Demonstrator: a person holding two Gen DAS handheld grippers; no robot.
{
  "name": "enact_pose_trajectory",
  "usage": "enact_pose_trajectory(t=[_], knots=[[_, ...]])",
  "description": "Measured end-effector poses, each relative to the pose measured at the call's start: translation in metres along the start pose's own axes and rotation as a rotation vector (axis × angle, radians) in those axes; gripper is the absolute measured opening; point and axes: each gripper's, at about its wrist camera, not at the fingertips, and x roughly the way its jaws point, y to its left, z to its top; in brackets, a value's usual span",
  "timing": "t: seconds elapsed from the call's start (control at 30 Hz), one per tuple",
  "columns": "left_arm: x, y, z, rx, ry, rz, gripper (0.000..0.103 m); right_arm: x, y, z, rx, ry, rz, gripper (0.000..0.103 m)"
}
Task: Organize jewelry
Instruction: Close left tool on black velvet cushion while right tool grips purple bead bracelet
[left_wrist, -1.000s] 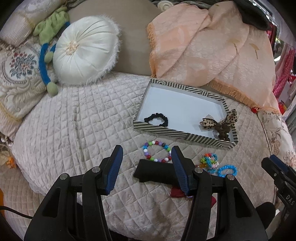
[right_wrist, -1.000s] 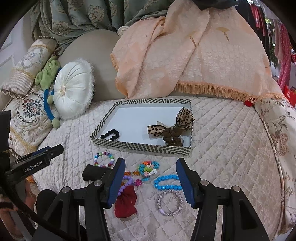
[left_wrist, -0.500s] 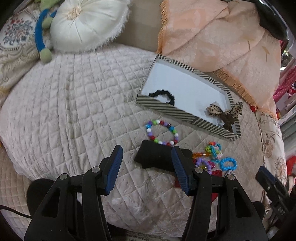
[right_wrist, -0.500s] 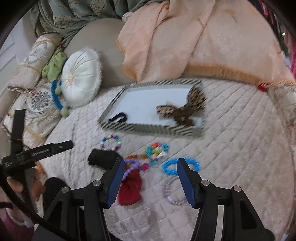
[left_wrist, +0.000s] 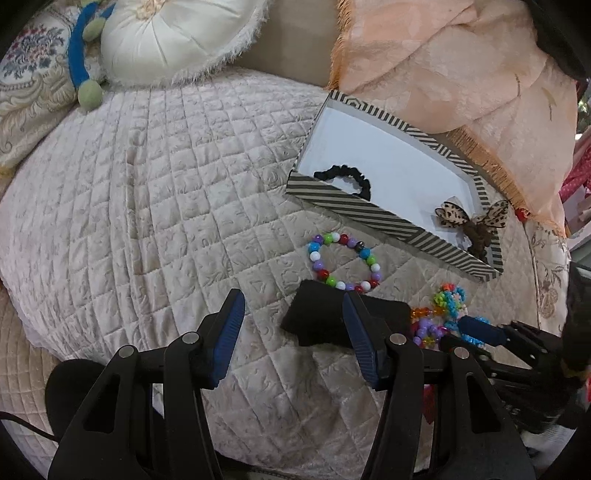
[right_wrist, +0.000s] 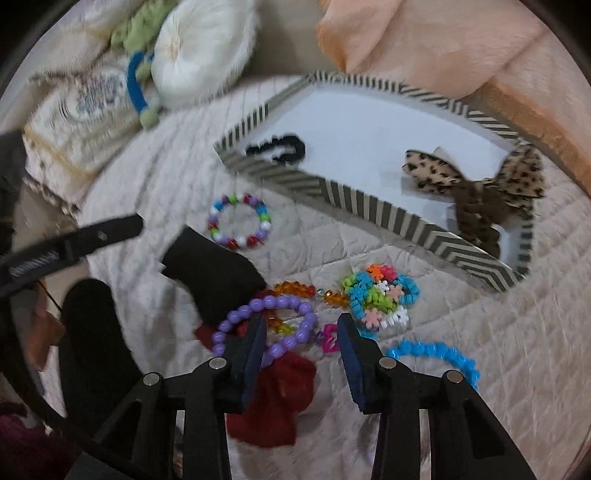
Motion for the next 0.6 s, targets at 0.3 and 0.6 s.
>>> enact_pose_trajectory(t=[0.3,0.6], knots=[[0.035,-0.005,0.002,0.011,0.073,-0.017,0.055,0.019,-0.009,-0.007,0.019,-0.027,0.005,0.012],[0.056,-0.002,0.000,-0.029,0.123,-0.034,0.056,-0.027,-0.018,-0.009,0.064,-0.136,0.065,0.009]])
